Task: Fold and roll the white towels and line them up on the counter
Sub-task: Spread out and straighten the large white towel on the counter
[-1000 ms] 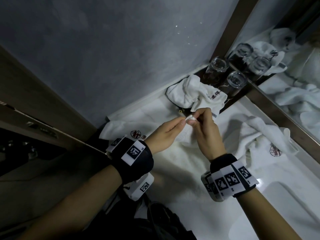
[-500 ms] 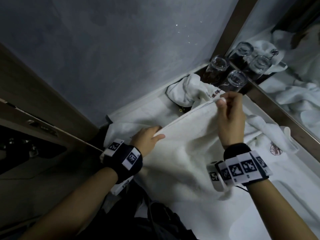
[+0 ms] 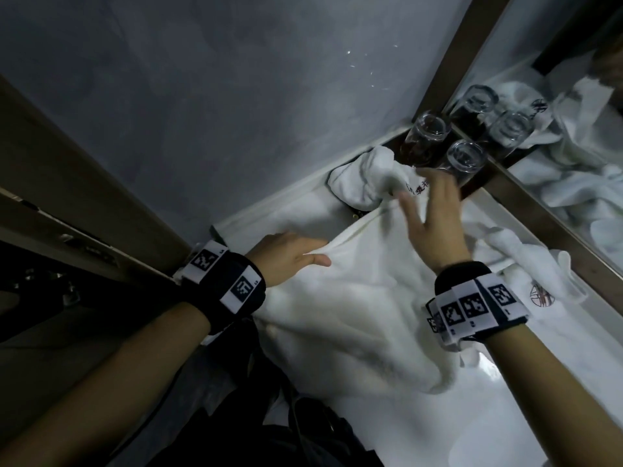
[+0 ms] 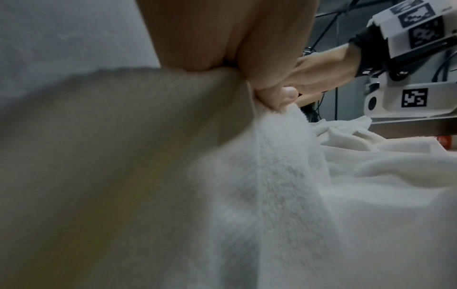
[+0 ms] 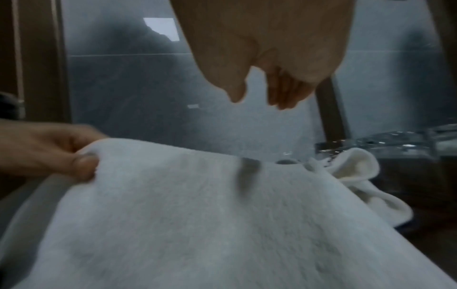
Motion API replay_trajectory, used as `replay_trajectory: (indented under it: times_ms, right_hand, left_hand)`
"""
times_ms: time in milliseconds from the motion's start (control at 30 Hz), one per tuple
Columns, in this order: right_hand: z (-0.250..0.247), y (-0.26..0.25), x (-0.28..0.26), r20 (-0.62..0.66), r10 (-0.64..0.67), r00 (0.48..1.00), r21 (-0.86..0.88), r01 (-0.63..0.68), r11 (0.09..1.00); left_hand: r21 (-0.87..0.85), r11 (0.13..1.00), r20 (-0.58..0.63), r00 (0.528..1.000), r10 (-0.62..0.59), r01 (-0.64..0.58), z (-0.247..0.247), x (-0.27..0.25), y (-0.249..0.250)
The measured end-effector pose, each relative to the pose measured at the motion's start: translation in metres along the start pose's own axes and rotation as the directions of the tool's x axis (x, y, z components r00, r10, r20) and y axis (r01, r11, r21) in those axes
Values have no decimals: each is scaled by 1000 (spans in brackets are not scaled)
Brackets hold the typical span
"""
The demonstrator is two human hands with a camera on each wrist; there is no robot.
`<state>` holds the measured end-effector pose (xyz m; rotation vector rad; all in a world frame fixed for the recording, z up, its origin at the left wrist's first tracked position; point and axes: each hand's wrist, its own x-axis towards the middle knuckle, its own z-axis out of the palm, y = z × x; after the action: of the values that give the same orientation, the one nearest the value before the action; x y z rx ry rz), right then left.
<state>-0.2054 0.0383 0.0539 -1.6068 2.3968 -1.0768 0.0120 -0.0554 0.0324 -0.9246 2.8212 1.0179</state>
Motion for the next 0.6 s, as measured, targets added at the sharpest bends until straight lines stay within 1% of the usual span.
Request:
replay_trajectory:
  times_ms: [33, 67, 100, 133, 167, 200, 233, 267, 333, 367, 433, 500, 600]
  right_hand:
    - [1, -9, -2, 118, -93, 989, 84, 83, 993]
    - [3, -16, -4, 261, -195, 945, 127, 166, 978]
    - [7, -20, -7, 404, -284, 869, 125, 255, 959]
    - [13, -23, -10, 526, -332, 783, 94, 335, 938]
    - [18, -25, -13, 617, -330, 714, 44, 387, 921]
    - [22, -25, -14, 674, -295, 677, -7, 406, 914]
    - [24, -23, -14, 691, -265, 672, -50, 410, 911]
    - [24, -21, -12, 679, -254, 688, -76, 410, 909]
    - [22, -18, -9, 621, -263, 738, -69, 385, 920]
    - [20, -17, -9, 596, -264, 758, -46, 360, 932]
    - [17, -15, -9, 546, -262, 796, -34, 334, 942]
    - [13, -11, -8, 508, -237, 828, -84, 321, 943]
    - [11, -2, -6, 529, -145, 837, -230, 305, 924]
  left_hand:
    - [21, 999, -9, 999, 50, -50, 1, 1, 2]
    - [36, 996, -12, 996, 86, -85, 1, 3, 4]
    - [46, 993, -8, 994, 109, -108, 2, 3, 5]
    - [51, 992, 1, 993, 115, -115, 1, 3, 6]
    - [49, 992, 9, 993, 119, -119, 1, 3, 6]
    - [49, 992, 26, 993, 112, -113, 1, 3, 5]
    - [55, 993, 47, 994, 99, -102, 1, 3, 5]
    - [64, 995, 72, 995, 65, -70, 0, 3, 4]
    - [60, 998, 89, 996, -7, 2, 0, 1, 1]
    - [69, 997, 82, 996, -23, 17, 2, 0, -1]
    - [147, 988, 76, 996, -53, 41, 7, -3, -7]
    - [201, 972, 98, 985, -142, 120, 9, -8, -15]
    - [164, 963, 102, 968, -231, 213, 4, -15, -32]
